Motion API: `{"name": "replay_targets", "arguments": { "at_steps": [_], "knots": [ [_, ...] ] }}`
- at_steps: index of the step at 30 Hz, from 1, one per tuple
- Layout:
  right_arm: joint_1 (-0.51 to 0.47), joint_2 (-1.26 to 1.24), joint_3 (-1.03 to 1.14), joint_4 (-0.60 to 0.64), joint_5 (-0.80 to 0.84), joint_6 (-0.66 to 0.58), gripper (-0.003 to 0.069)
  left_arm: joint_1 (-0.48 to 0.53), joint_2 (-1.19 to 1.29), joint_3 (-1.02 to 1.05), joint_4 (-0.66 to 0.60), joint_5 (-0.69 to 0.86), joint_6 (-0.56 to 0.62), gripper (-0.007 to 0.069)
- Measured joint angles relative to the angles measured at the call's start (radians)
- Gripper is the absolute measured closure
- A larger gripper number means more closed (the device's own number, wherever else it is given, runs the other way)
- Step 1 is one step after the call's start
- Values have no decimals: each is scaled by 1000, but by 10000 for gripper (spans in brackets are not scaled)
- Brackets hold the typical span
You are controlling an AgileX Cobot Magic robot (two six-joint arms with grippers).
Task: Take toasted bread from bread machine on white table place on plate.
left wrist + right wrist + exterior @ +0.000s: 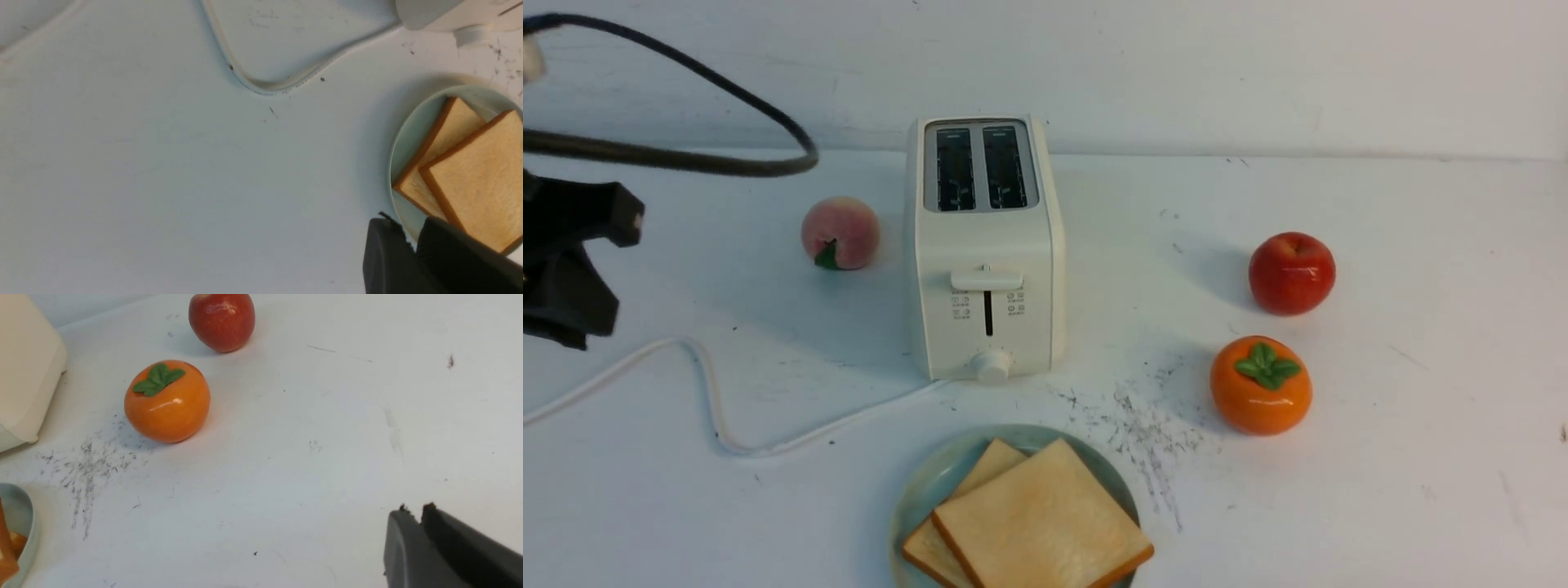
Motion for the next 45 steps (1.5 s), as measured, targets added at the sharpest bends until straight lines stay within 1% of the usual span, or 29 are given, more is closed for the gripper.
{"name": "replay_targets", "arguments": {
  "at_steps": [5,11,15,17,19,20,22,24,25,26,28,29,30,33,34,35,38,42,45],
  "knots": [
    [0,0,0,-11,-3,-47,594,0,-138,11,12,7,0,515],
    [0,0,0,-23,-8,-63,585,0,-303,78,19,9,7,515],
    [0,0,0,-23,-8,-63,580,0,-455,169,18,9,114,515],
    [0,0,0,-23,-8,-63,577,0,-526,218,-8,8,156,515],
    [0,0,0,-24,-8,-63,575,0,-574,247,-42,3,181,522],
    [0,0,0,-24,-8,-63,573,0,-613,284,-79,3,217,542],
    [0,0,0,-24,-8,-63,571,0,-694,362,-170,3,265,613],
    [0,0,0,-24,-8,-63,570,0,-718,398,-203,1,272,638],
    [0,0,0,-24,-8,-63,568,0,-768,459,-274,-23,281,638],
    [0,0,0,-24,-8,-63,566,0,-797,490,-315,-49,284,638],
    [0,0,0,-25,-8,-63,564,0,-844,556,-429,-138,285,638],
    [0,0,0,-25,-8,-63,563,0,-861,584,-477,-202,286,638],
    [0,0,0,-25,-8,-63,561,0,-884,633,-553,-295,287,638],
    [0,0,0,-25,-8,-63,559,0,-903,692,-663,-444,287,638],
    [0,0,0,-25,-8,-63,558,0,-903,695,-669,-452,287,638],
    [0,0,0,-25,-8,-63,556,0,-904,716,-701,-502,287,638],
    [0,0,0,-25,-8,-63,552,0,-904,736,-711,-538,287,638],
    [0,0,0,-25,-8,-63,552,0,-904,750,-715,-543,287,638],
    [0,0,0,-25,-9,-63,552,0,-904,753,-682,-549,290,638]
  ]
}}
